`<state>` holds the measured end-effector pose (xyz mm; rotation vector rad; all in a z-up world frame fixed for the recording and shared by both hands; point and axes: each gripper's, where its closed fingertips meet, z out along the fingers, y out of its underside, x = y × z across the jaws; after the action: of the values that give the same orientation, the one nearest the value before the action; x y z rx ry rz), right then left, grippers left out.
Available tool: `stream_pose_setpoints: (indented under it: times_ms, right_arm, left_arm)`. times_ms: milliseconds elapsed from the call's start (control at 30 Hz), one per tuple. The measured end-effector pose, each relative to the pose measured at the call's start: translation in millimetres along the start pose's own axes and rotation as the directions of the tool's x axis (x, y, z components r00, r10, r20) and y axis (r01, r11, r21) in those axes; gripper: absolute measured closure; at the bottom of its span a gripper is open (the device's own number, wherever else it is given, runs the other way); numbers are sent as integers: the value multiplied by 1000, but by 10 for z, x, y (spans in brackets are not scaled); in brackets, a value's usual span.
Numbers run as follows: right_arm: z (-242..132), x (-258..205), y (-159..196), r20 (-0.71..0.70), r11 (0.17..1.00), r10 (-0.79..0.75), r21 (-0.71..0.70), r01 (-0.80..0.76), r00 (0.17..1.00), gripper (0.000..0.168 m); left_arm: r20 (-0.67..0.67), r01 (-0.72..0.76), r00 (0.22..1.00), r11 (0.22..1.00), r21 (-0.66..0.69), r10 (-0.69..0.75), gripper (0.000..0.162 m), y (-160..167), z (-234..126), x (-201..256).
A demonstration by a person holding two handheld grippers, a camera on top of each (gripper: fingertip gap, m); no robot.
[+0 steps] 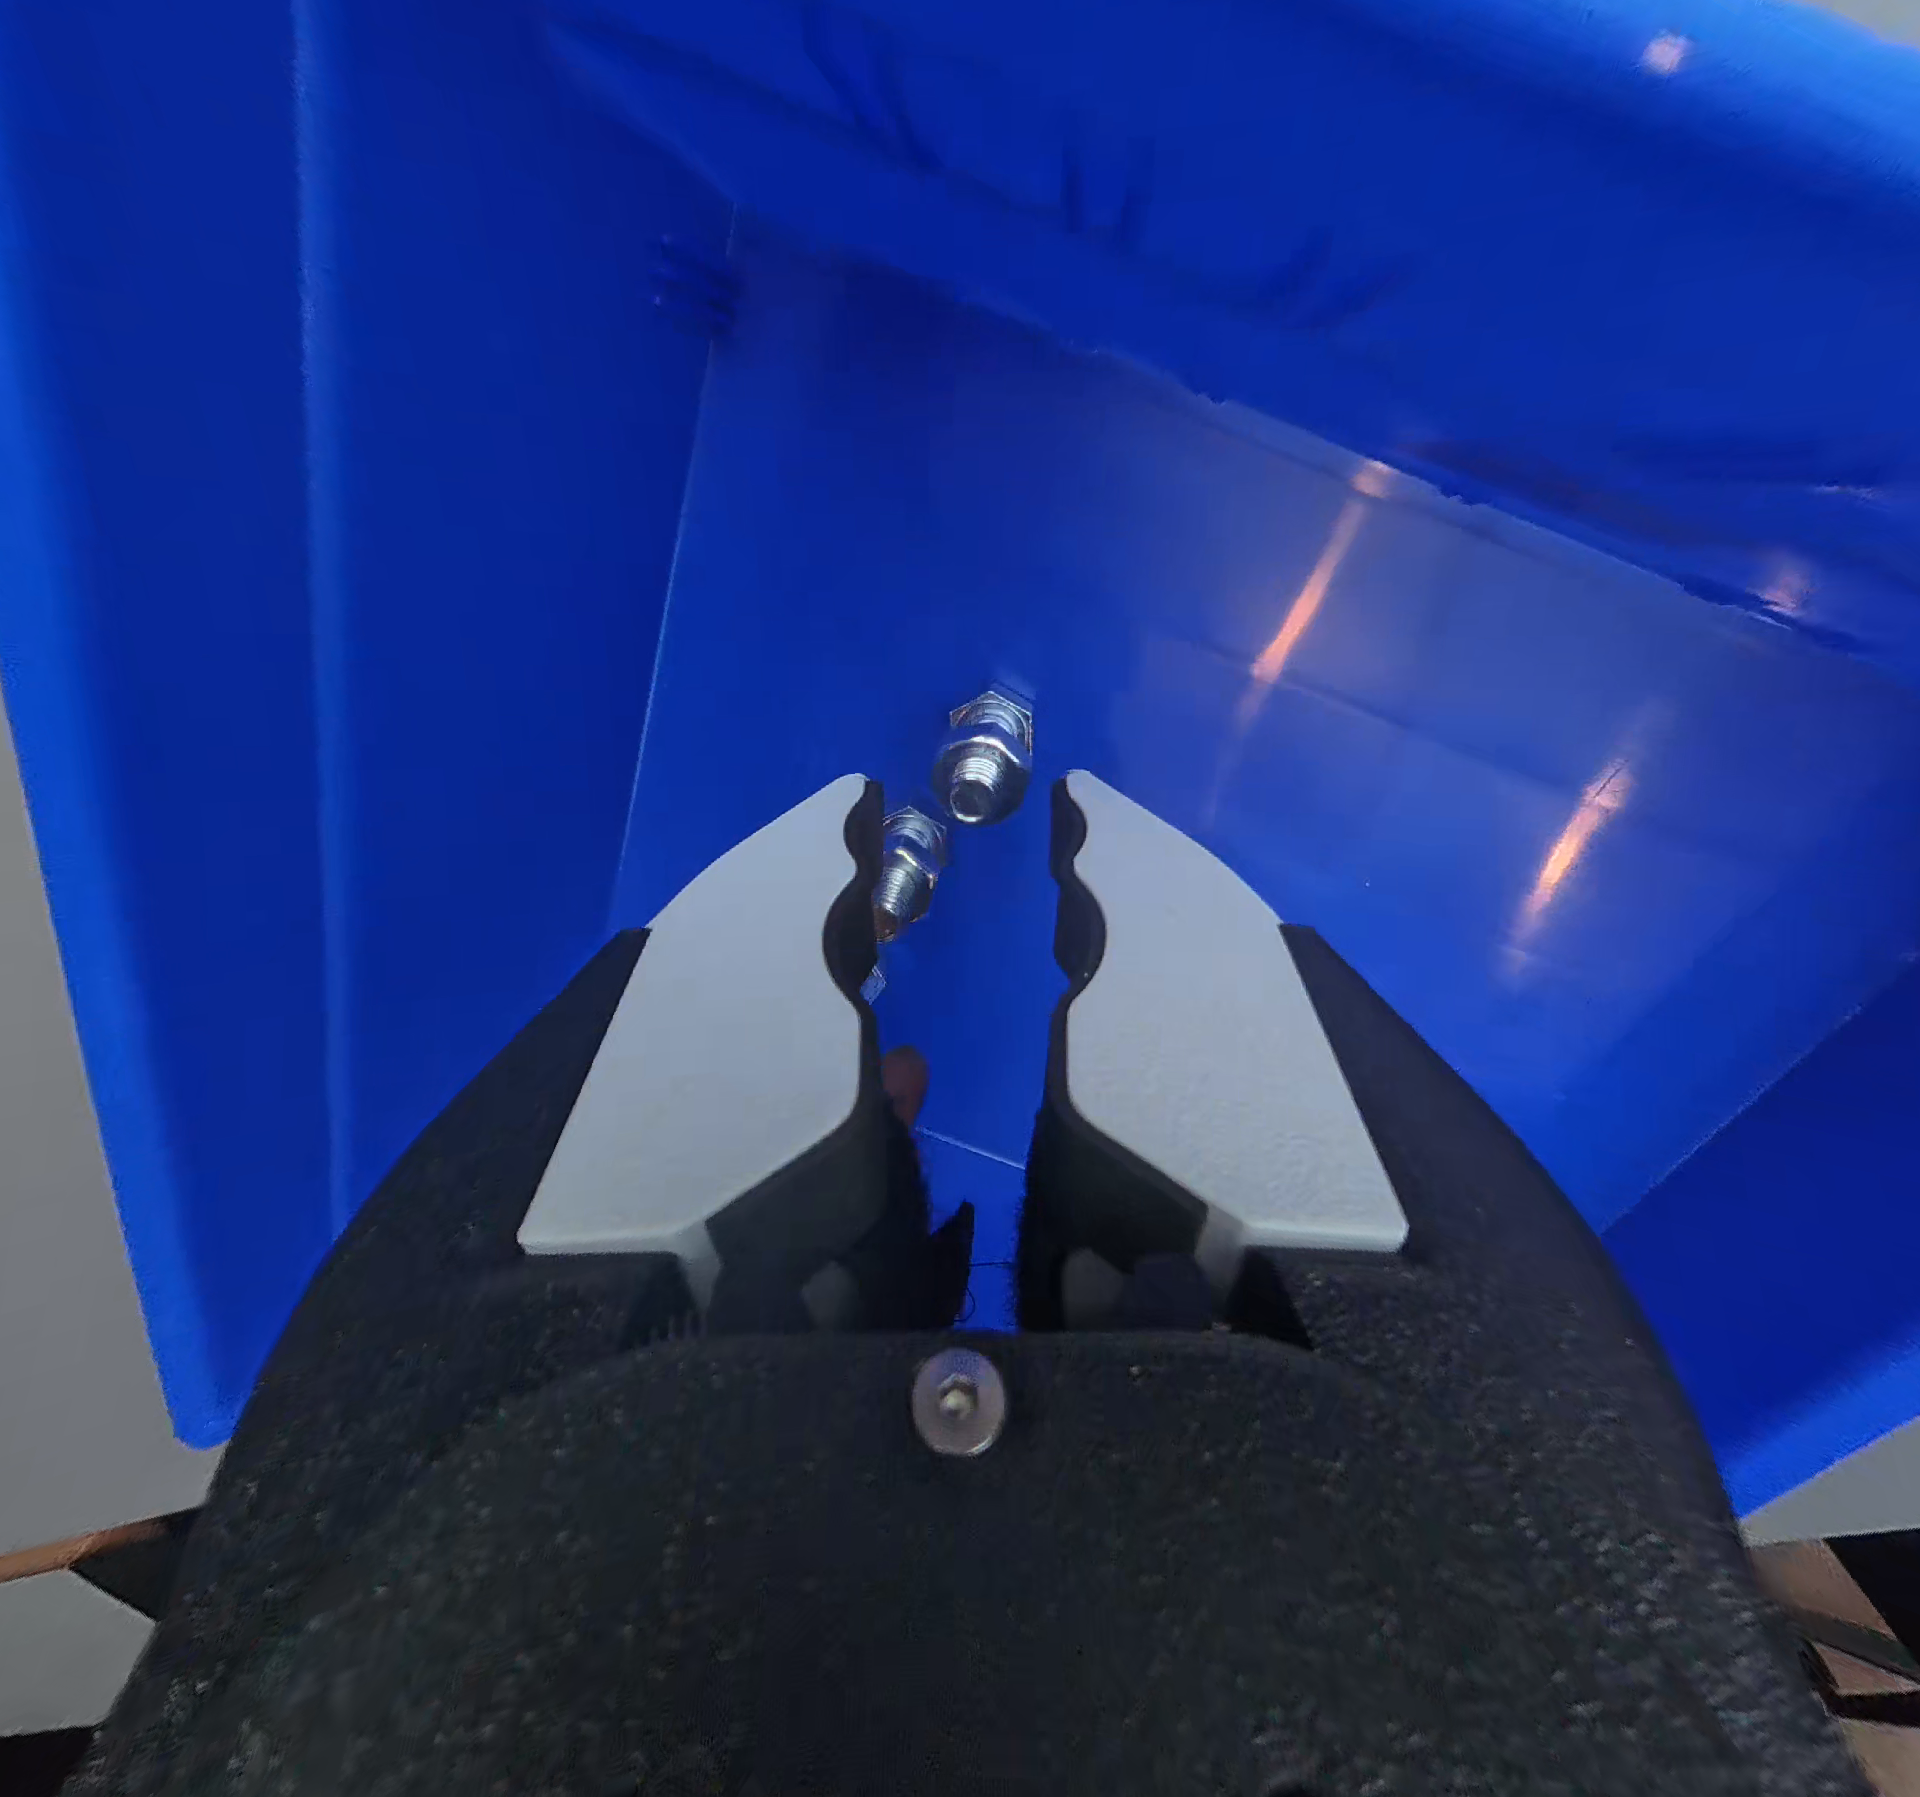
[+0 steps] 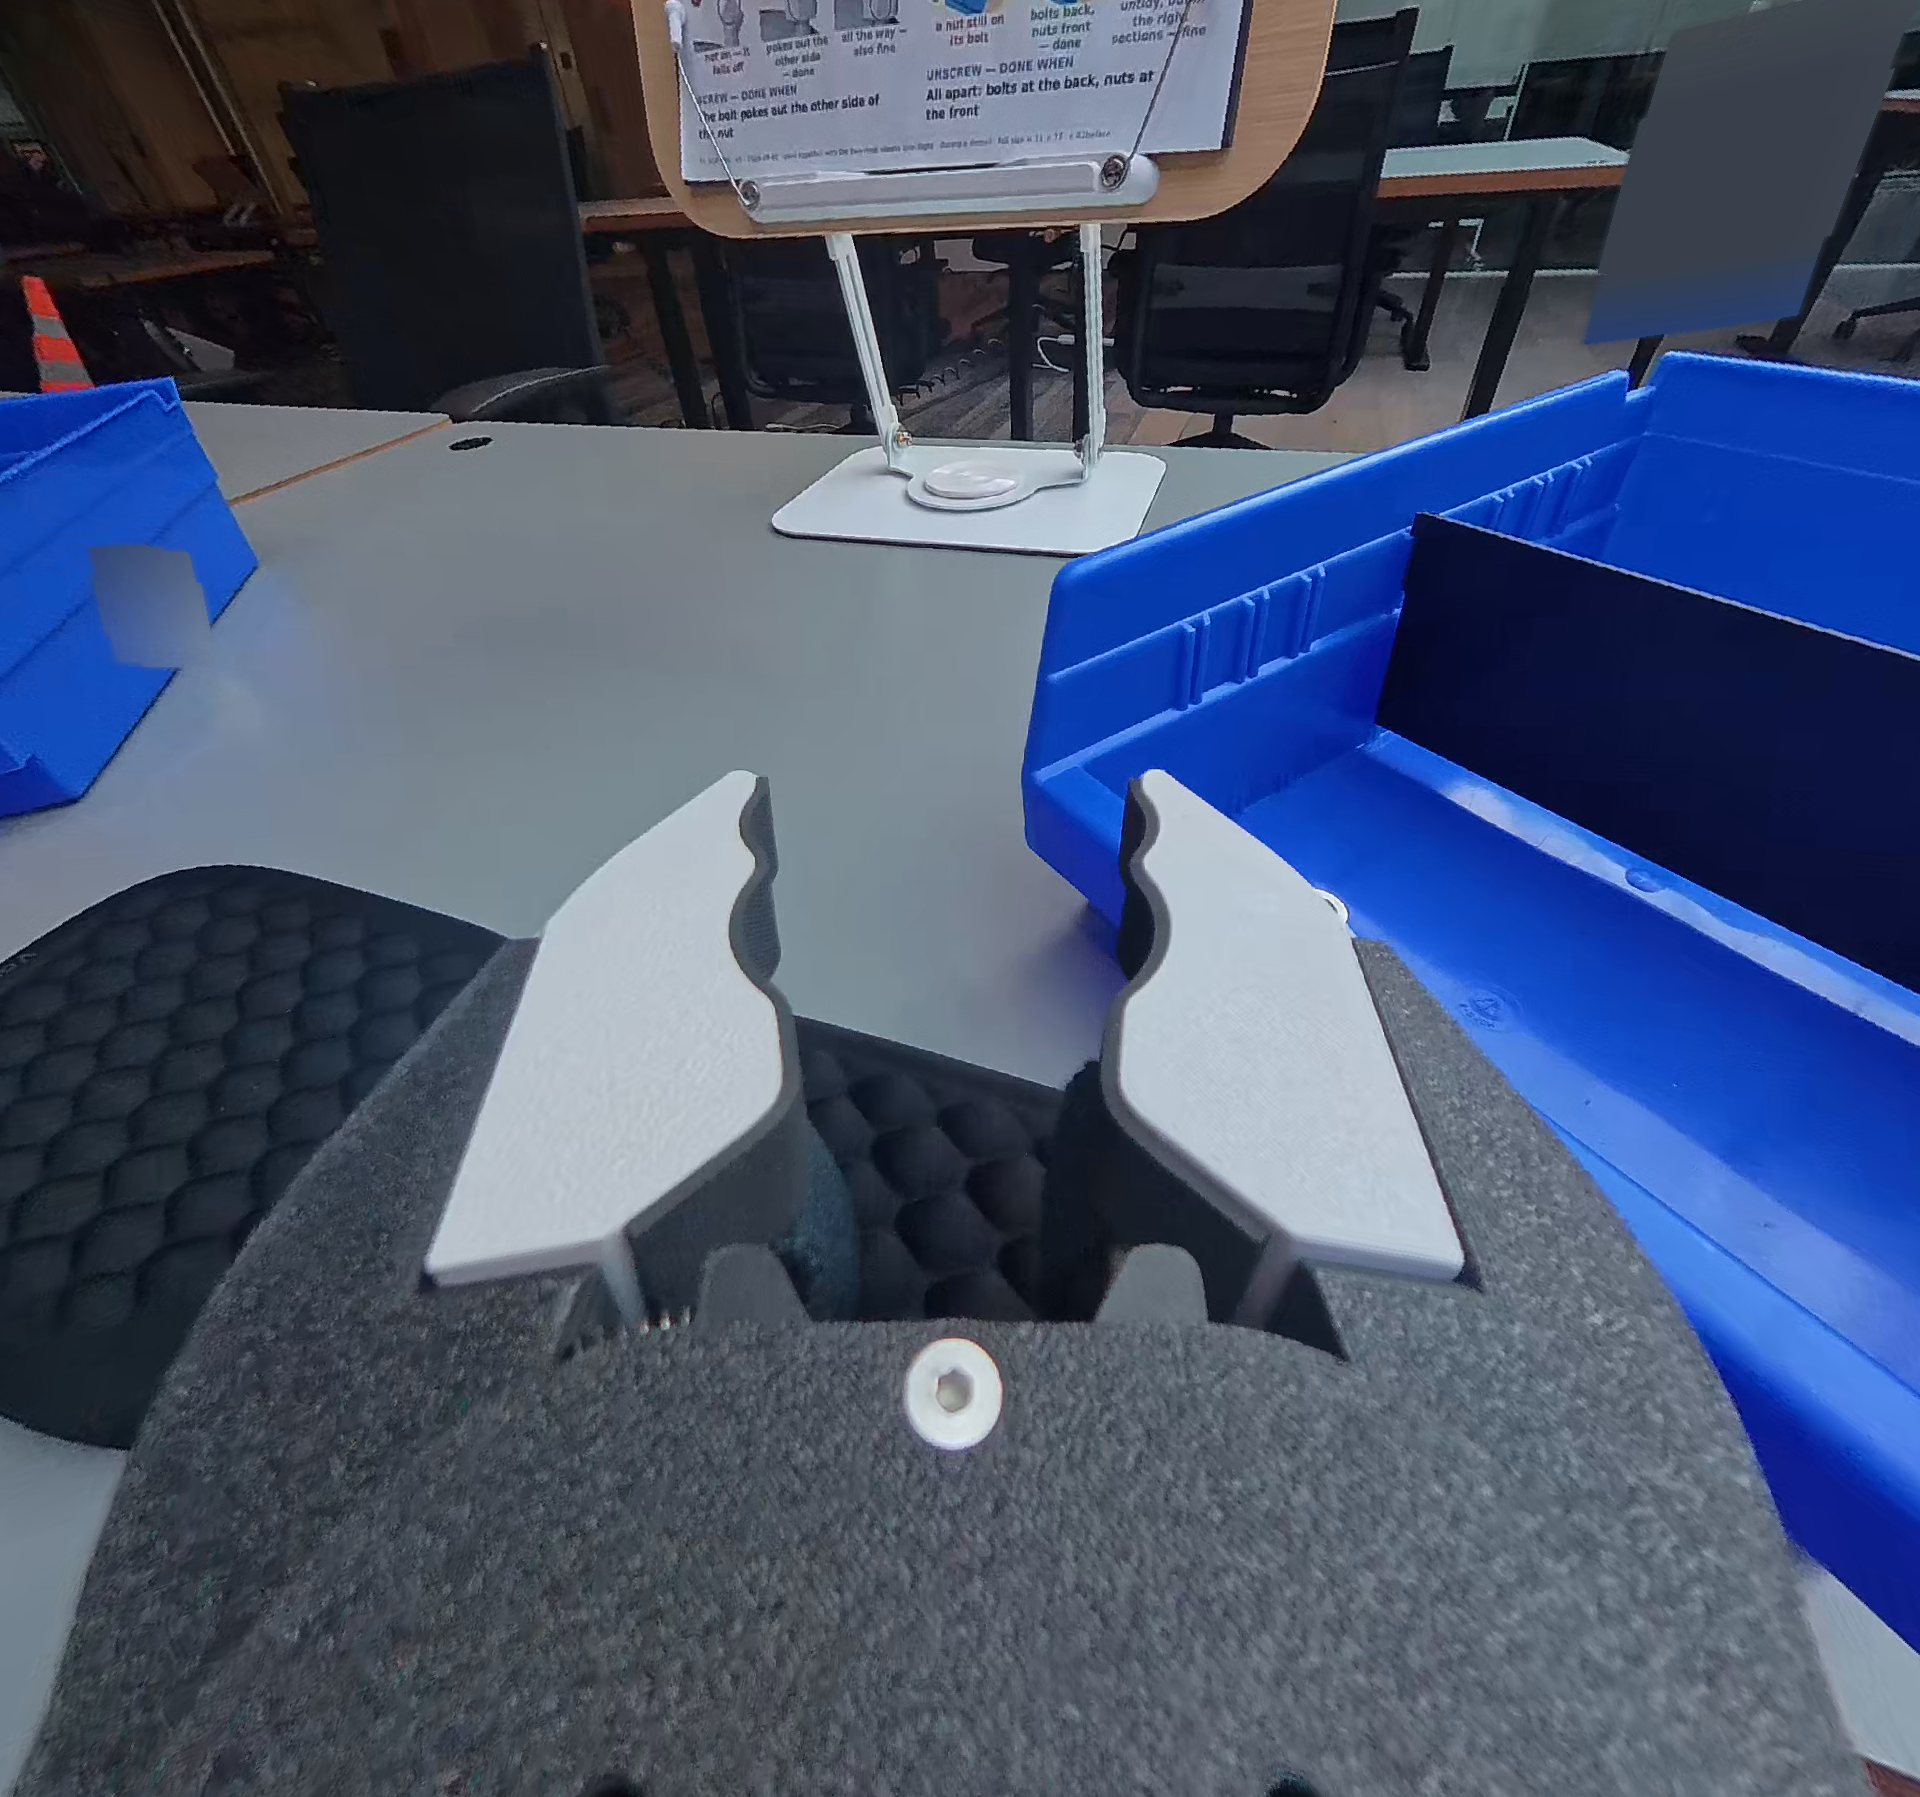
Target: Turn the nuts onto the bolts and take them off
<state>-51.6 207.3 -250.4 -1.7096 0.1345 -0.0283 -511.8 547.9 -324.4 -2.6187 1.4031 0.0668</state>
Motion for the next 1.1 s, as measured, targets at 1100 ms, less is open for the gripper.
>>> stream_pose_setpoints:
  times_ms: [1100]
  right_arm:
    - [34, -66, 47, -12, 995, -87, -40, 86, 996, 105]
  left_arm:
    - [-24, -764, 613, 600, 239, 790, 144, -1322, -551, 3620]
